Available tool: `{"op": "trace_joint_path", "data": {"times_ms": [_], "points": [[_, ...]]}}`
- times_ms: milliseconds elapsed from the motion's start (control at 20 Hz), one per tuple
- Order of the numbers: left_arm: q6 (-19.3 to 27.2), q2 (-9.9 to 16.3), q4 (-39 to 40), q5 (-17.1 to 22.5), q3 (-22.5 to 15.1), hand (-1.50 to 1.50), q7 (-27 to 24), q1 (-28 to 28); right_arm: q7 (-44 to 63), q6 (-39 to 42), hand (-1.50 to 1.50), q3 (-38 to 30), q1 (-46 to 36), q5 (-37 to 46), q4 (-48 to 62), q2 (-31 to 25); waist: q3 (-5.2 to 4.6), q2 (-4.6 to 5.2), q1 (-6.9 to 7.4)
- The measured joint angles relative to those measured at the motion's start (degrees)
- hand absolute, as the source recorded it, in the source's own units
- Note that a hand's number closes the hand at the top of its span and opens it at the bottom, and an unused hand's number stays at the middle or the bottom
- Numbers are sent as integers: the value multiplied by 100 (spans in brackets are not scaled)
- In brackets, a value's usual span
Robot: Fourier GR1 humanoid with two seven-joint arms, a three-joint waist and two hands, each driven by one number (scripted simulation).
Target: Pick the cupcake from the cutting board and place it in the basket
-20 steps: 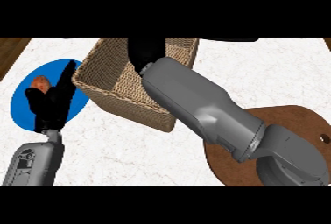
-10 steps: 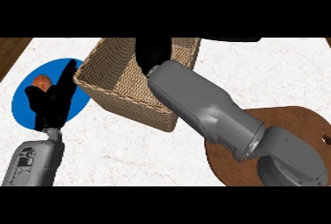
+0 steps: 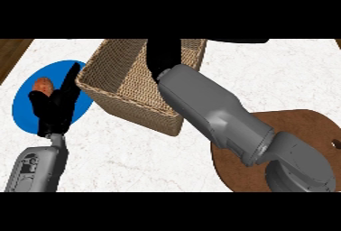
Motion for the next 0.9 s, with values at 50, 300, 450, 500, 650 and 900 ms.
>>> {"op": "trace_joint_path", "data": {"times_ms": [50,300,450,500,650,900], "points": [[-11,5,-26,3,-4,0,8,7,10,-4,150,6,43,-19,-12,0,0,2,14],[-11,2,-47,-6,-4,0,15,46,-53,43,150,-114,129,-175,18,-5,-1,-18,-18],[-64,42,-106,24,6,0,66,24,115,224,150,-175,131,-303,52,-16,-4,-26,1],[-51,21,-119,17,-13,0,106,3,209,268,150,-166,139,-326,46,-19,-5,-28,11],[4,-9,-87,-27,-25,0,93,-36,493,331,-150,-150,209,-404,-58,-53,-8,-51,-3],[-31,22,-71,11,22,0,95,-58,614,-225,-150,-262,200,-433,-134,-56,-4,-48,-22]]}}
